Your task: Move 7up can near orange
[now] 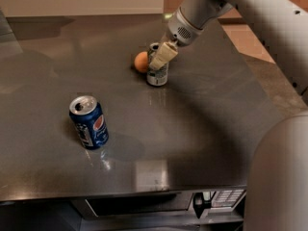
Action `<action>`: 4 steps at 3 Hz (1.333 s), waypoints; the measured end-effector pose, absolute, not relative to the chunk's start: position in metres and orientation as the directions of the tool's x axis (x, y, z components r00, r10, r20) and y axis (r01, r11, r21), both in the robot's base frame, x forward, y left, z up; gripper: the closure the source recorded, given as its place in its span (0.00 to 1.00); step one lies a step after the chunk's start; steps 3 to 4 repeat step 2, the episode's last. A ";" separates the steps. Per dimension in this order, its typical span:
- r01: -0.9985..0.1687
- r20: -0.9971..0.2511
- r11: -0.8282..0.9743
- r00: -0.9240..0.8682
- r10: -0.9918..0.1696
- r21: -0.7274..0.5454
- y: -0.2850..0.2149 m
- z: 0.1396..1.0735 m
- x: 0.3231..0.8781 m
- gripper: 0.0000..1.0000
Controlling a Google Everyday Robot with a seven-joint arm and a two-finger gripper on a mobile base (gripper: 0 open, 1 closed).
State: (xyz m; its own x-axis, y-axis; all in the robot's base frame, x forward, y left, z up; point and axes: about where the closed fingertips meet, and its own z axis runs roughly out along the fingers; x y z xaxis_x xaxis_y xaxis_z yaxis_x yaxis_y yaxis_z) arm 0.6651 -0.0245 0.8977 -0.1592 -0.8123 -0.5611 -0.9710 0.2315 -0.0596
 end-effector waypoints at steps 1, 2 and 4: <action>-0.972 -0.560 0.229 -0.158 -0.813 -0.057 -0.023 0.896 0.666 0.00; -0.972 -0.560 0.229 -0.158 -0.813 -0.057 -0.022 0.896 0.666 0.00; -0.972 -0.560 0.229 -0.158 -0.813 -0.057 -0.022 0.896 0.666 0.00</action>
Offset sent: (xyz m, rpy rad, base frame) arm 0.0004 0.0018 -0.0020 -0.0007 0.0026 0.0026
